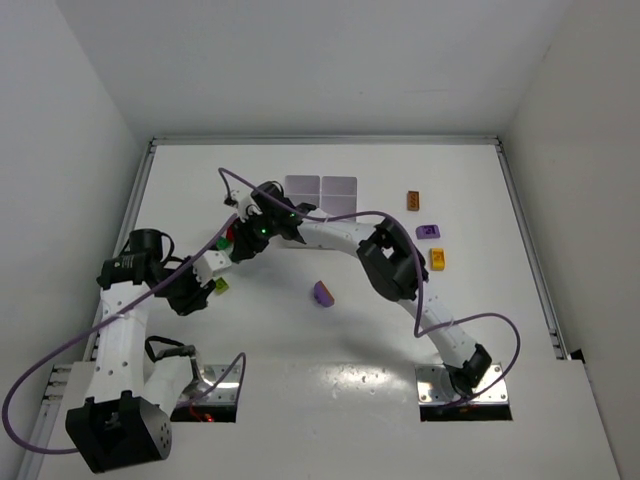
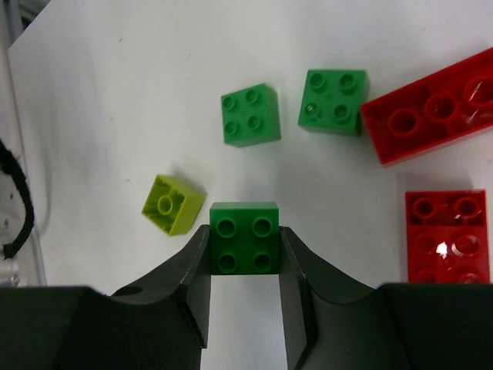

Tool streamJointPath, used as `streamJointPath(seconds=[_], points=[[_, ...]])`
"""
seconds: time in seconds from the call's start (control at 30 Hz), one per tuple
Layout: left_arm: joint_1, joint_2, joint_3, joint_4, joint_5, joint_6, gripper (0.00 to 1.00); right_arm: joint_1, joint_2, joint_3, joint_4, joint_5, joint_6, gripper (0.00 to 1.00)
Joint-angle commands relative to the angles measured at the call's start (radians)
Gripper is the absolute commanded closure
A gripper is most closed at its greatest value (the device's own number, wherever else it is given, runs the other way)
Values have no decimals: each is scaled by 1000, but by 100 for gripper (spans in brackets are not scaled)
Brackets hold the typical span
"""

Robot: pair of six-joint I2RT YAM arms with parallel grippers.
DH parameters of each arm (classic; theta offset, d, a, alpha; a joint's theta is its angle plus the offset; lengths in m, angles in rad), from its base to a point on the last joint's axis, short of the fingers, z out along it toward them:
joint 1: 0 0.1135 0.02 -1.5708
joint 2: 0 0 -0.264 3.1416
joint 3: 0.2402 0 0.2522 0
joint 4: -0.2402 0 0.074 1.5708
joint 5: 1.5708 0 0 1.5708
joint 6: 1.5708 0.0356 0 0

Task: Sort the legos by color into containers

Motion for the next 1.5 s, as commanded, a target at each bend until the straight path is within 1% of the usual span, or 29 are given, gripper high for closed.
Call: streamJointPath(seconds=[0.0,0.17,0.2,0.23,0.27,0.5,0.53,0.6,0.63,0.77,0.87,0.97,1.1,1.17,1.2,1.27,1.3,1.33,1.4,1.47], points=[[14,-17,-7,-2,44,87,100,10,30,79,66,46,23,100],[14,-17,-7,17,35,68,100,20,70,117,66,46,32,100],[14,-17,-7,26,35,67,100,20,70,117,66,46,32,98],[14,-17,-7,26,35,67,100,29,79,117,66,46,32,95],[14,-17,-7,38,35,55,100,29,79,117,66,46,32,90],[14,-17,-16,37,55,54,100,29,100,117,75,68,12,72],[14,-17,-16,37,55,54,100,29,100,117,75,77,1,66],[14,-17,-16,23,64,84,100,29,100,128,75,77,1,62],[14,-17,-16,23,64,95,100,29,100,128,75,77,-8,54],[14,2,-6,-6,102,118,100,29,84,128,75,86,-28,39],[14,14,-5,-38,150,172,100,29,31,110,66,86,-51,34],[14,42,-5,-48,194,210,100,18,-54,72,66,60,-51,33],[14,75,-16,-23,225,210,100,-6,-191,0,57,29,-51,33],[14,88,-25,18,234,210,100,-20,-252,-30,37,29,-51,33],[14,88,-34,30,234,210,100,-37,-310,-62,37,29,-51,33],[-9,112,-48,79,234,190,99,-69,-367,-115,-3,29,-51,33],[-9,112,-64,96,213,190,96,-97,-422,-137,-30,40,-51,33],[-28,126,-73,116,200,172,96,-97,-452,-165,-31,40,-51,33],[-55,140,-88,180,165,123,95,-146,-510,-247,-61,51,-60,33],[-78,164,-102,211,145,95,92,-201,-596,-307,-93,60,-74,33]])
